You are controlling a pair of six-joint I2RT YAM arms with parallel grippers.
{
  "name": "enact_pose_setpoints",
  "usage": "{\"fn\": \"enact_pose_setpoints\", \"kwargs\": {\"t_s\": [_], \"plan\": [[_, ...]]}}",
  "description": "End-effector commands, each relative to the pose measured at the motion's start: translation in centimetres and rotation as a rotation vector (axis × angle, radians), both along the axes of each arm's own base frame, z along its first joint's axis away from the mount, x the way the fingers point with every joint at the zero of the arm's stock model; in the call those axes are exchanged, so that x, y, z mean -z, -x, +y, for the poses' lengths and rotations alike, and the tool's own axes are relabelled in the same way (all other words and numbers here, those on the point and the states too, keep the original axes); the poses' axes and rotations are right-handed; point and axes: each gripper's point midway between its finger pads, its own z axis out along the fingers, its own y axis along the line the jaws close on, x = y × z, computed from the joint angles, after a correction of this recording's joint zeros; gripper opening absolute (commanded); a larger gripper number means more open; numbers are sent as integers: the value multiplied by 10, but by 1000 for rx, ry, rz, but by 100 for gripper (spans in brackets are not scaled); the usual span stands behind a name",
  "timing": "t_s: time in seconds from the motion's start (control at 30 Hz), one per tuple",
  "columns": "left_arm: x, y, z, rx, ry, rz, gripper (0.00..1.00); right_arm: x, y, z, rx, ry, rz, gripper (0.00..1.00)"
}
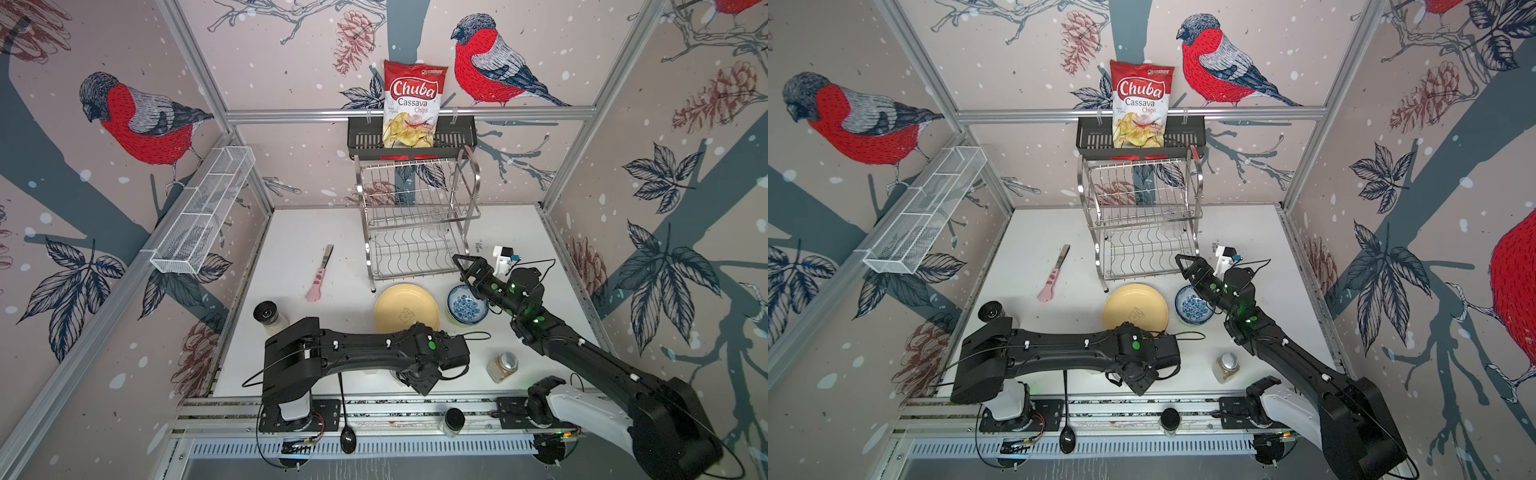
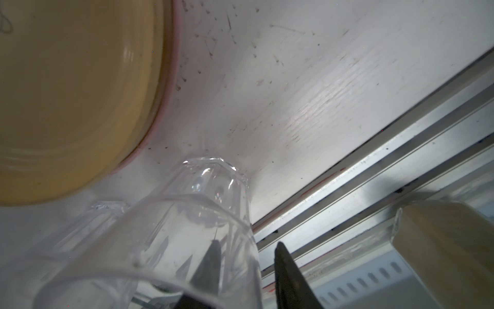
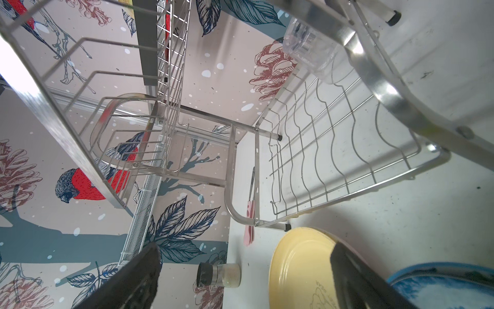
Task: Unload the mixed dishes from the dish rack
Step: 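Carry the glass with the left gripper and lower it beside the first glass, then open the left gripper and lift it off the glass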
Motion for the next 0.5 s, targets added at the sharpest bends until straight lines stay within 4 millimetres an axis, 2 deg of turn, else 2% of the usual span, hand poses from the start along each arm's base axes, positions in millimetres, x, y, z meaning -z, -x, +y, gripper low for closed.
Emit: {"fn": "enact_pose_setpoints", "kwargs": {"t_s": [0.0,0.2,0.47], "plan": [[-11,-7,6,-5,-11,-35,42,-8,0,2,-14,-12,-31,99],[-46,-23,1,-58,62,-78,49,-5,0,-1,-10,-8,-25,99],[-108,-33,0,-160,291,-34,55,-4,0,-2,-7,-3,-21,99]]}}
